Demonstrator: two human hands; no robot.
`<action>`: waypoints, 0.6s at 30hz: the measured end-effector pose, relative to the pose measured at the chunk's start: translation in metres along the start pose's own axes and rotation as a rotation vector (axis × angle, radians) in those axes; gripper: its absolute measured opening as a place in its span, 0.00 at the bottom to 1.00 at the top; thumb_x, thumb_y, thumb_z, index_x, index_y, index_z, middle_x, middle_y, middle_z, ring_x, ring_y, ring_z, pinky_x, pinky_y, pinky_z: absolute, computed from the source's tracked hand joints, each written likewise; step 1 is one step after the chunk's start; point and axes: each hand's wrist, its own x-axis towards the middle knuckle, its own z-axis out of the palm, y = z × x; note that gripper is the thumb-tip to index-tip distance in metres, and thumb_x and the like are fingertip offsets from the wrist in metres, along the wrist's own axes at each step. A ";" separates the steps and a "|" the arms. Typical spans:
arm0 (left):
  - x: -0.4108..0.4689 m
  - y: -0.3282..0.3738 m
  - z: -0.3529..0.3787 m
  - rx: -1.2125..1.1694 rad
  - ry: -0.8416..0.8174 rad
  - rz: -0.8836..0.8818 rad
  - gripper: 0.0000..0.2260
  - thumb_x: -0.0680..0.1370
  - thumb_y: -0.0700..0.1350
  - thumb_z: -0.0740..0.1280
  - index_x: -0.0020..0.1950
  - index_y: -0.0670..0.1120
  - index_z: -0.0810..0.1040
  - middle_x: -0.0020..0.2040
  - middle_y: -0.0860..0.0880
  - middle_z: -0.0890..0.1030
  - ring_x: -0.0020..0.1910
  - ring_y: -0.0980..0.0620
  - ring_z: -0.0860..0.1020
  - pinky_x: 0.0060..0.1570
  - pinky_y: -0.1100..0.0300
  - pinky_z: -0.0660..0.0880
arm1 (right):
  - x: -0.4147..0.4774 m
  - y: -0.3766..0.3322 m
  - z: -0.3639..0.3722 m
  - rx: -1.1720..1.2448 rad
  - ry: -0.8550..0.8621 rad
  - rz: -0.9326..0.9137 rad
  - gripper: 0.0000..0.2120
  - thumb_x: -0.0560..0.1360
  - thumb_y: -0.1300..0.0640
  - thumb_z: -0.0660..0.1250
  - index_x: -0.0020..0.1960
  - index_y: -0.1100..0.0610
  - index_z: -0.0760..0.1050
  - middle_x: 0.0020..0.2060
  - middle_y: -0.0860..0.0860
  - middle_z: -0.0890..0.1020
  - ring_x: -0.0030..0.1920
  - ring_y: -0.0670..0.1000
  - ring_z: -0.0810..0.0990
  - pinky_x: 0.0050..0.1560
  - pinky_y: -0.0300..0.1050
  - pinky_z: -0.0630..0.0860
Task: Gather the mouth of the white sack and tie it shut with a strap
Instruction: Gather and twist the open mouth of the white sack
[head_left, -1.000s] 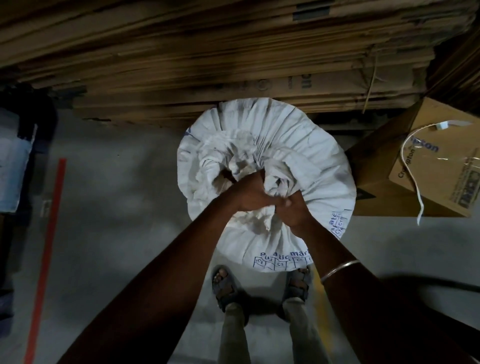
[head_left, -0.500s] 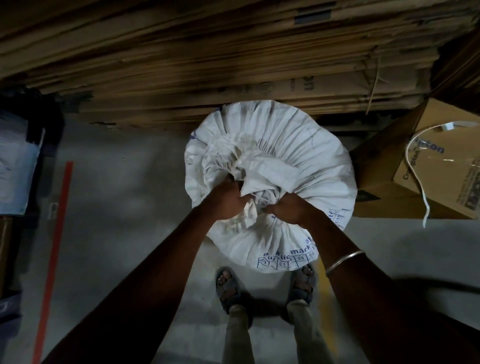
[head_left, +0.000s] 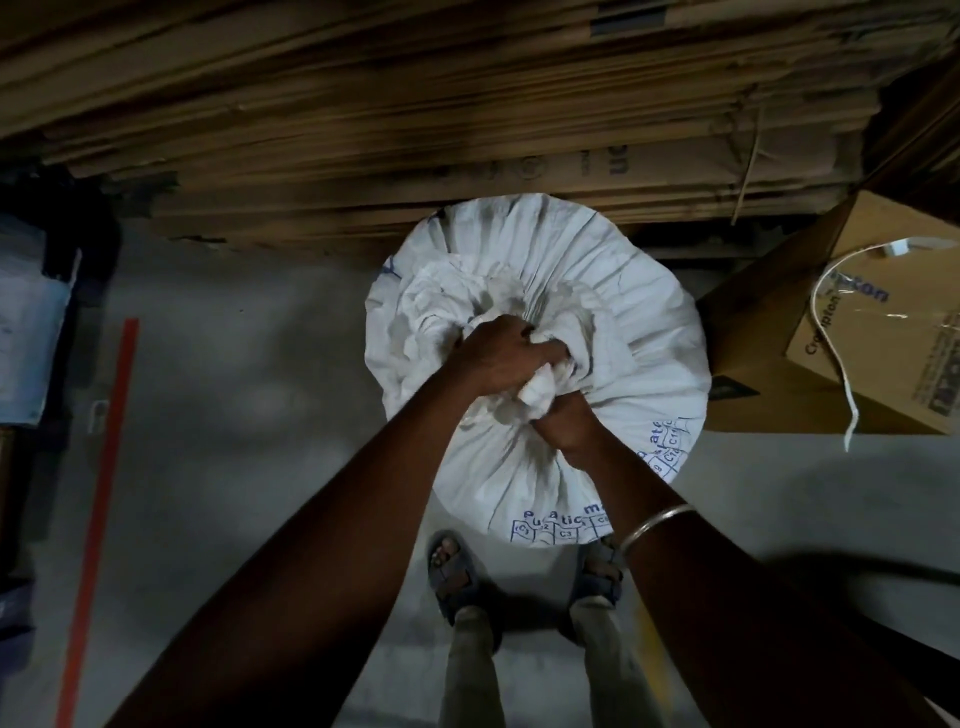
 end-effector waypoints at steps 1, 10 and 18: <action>-0.002 -0.003 0.002 0.017 -0.029 0.068 0.36 0.59 0.69 0.70 0.59 0.48 0.79 0.52 0.48 0.85 0.53 0.49 0.82 0.58 0.51 0.78 | -0.001 0.000 -0.004 0.137 -0.042 0.036 0.13 0.67 0.68 0.75 0.49 0.56 0.85 0.45 0.54 0.87 0.53 0.54 0.86 0.51 0.43 0.81; -0.039 -0.089 0.033 0.504 0.269 0.191 0.60 0.53 0.72 0.74 0.74 0.39 0.62 0.72 0.39 0.69 0.72 0.42 0.67 0.72 0.52 0.67 | 0.002 0.002 -0.008 0.472 0.060 0.007 0.16 0.78 0.68 0.65 0.64 0.58 0.76 0.58 0.53 0.83 0.54 0.46 0.84 0.55 0.43 0.82; -0.006 -0.068 0.018 0.593 0.352 0.382 0.17 0.72 0.45 0.58 0.50 0.38 0.83 0.44 0.37 0.84 0.48 0.37 0.82 0.53 0.49 0.79 | 0.001 -0.013 -0.022 0.288 0.035 0.178 0.08 0.76 0.66 0.69 0.53 0.58 0.82 0.48 0.54 0.86 0.47 0.51 0.85 0.50 0.44 0.79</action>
